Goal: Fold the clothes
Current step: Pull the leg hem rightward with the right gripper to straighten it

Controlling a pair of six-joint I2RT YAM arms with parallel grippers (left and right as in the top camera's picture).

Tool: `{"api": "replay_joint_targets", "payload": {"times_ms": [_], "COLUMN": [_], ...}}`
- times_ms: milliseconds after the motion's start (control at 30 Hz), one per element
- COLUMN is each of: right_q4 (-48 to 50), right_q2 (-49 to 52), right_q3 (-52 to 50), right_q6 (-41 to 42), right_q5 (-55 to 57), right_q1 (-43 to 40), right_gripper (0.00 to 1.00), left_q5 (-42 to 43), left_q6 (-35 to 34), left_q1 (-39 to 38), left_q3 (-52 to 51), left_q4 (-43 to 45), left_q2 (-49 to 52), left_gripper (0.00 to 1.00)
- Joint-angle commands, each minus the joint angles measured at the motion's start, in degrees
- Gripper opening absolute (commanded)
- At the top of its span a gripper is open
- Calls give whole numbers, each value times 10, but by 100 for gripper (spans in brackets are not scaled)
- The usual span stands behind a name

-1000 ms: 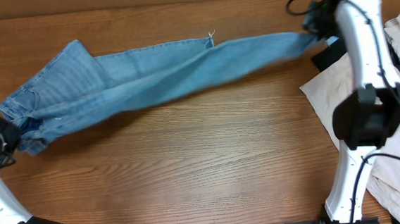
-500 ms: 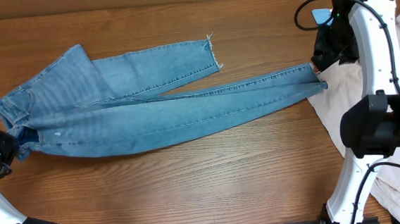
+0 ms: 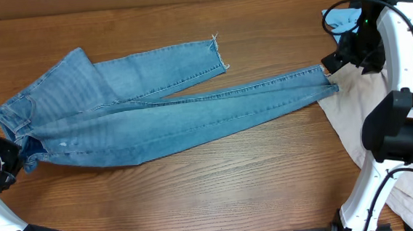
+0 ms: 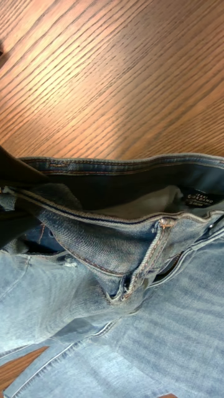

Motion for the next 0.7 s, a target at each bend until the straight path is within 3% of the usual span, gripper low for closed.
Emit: {"api": "replay_joint_targets", "payload": {"times_ms": [0, 200, 400, 667], "right_q4": [57, 183, 219, 135], "right_q2": [-6, -6, -6, -7], "right_q3": [-77, -182, -216, -114], "right_q6": [-30, -29, -28, -25], "right_q5": [-47, -47, -47, -77], "right_q1": [1, 1, 0, 1], "right_gripper": [62, 43, 6, 4], "left_q5": [1, 0, -6, -23], "left_q6": [12, 12, 12, 13], "left_q1": [0, -2, -2, -2], "left_q3": [14, 14, 14, 14], "left_q4": [-1, 1, 5, 39], "left_q2": [-4, -4, -4, 2], "left_gripper": [5, 5, 6, 4]}}
